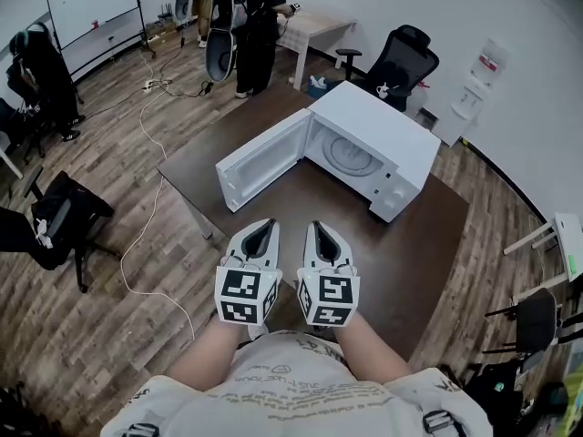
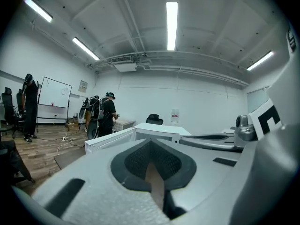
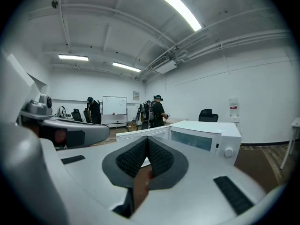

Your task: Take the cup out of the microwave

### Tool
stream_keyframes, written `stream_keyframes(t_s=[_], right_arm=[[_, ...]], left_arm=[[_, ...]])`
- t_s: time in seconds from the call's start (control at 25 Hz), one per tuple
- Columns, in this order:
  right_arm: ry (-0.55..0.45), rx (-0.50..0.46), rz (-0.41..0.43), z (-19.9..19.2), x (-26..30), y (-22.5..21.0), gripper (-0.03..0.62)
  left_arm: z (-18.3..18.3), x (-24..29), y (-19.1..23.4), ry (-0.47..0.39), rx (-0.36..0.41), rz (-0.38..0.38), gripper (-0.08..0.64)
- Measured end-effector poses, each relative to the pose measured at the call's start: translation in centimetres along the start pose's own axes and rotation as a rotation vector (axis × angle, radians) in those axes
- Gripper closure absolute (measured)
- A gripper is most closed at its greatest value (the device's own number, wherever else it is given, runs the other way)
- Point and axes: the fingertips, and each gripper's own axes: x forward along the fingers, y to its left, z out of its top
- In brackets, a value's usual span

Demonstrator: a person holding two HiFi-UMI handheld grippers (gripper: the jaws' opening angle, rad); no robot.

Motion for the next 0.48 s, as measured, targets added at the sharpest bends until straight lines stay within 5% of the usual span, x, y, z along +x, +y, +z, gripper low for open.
stream_keyframes(t_s=[0.48], right_arm=[[0.027,0.070,-0.129,-1.7,3.7,-2.2,0.583]], left_arm=[[-1.3,4.7,2.1,0.058,0.000,-0.106,0.549]])
